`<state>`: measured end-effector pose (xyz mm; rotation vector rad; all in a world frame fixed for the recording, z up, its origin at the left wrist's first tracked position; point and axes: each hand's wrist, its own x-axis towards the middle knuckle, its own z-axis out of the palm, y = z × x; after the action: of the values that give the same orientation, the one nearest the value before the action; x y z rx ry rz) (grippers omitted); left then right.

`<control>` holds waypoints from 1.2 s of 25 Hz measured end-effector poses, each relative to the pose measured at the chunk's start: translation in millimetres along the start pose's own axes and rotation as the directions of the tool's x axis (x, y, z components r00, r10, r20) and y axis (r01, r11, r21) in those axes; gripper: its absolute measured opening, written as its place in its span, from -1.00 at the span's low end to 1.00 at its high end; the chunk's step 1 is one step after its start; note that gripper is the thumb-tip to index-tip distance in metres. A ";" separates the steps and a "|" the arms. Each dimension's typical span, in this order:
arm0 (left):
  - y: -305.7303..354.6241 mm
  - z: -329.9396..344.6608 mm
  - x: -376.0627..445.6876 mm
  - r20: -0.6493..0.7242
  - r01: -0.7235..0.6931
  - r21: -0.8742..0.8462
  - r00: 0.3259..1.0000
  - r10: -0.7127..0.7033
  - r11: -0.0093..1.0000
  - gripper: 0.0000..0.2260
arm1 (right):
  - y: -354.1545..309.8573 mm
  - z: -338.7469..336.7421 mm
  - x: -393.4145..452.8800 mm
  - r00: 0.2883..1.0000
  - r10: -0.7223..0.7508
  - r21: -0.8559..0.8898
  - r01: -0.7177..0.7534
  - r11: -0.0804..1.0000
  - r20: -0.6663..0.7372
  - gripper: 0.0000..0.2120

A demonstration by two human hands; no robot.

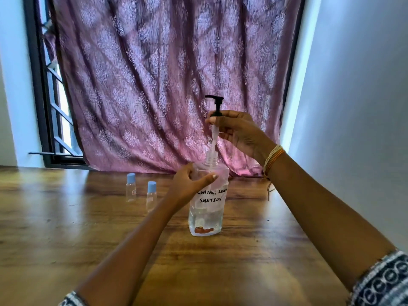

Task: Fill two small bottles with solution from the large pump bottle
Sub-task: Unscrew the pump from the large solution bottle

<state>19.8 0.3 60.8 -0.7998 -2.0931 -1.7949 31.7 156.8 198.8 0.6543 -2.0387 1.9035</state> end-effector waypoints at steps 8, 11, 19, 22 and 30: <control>33.1 -23.1 15.8 0.220 0.107 0.285 0.960 -0.174 0.953 -0.70 | -72.5 -11.8 -14.0 0.981 -0.070 -0.063 0.060 0.996 -0.179 -0.84; 41.6 -22.1 7.9 0.129 0.068 0.427 0.982 -0.135 0.902 -0.32 | -85.8 -22.0 -30.2 0.931 -0.185 -0.012 0.191 0.981 -0.313 -0.81; 37.2 14.3 -44.4 -0.163 -0.072 0.707 0.952 0.261 0.703 -0.19 | -34.4 -50.6 -100.7 0.816 -0.002 0.413 0.295 0.862 -0.578 -0.80; 26.6 27.6 -59.1 -0.136 -0.096 0.750 0.946 0.295 0.655 -0.25 | -22.8 -74.9 -120.7 0.781 0.164 0.575 0.283 0.768 -0.603 -0.80; 15.4 78.5 -75.3 0.037 -0.245 0.890 0.880 0.473 0.386 -0.49 | 39.0 -124.2 -152.8 0.635 0.307 0.558 0.240 0.794 -0.709 -0.80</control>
<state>101.2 60.2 17.6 -0.6056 -2.0524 -0.3539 130.6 302.0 101.8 -0.1549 -0.8638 2.3029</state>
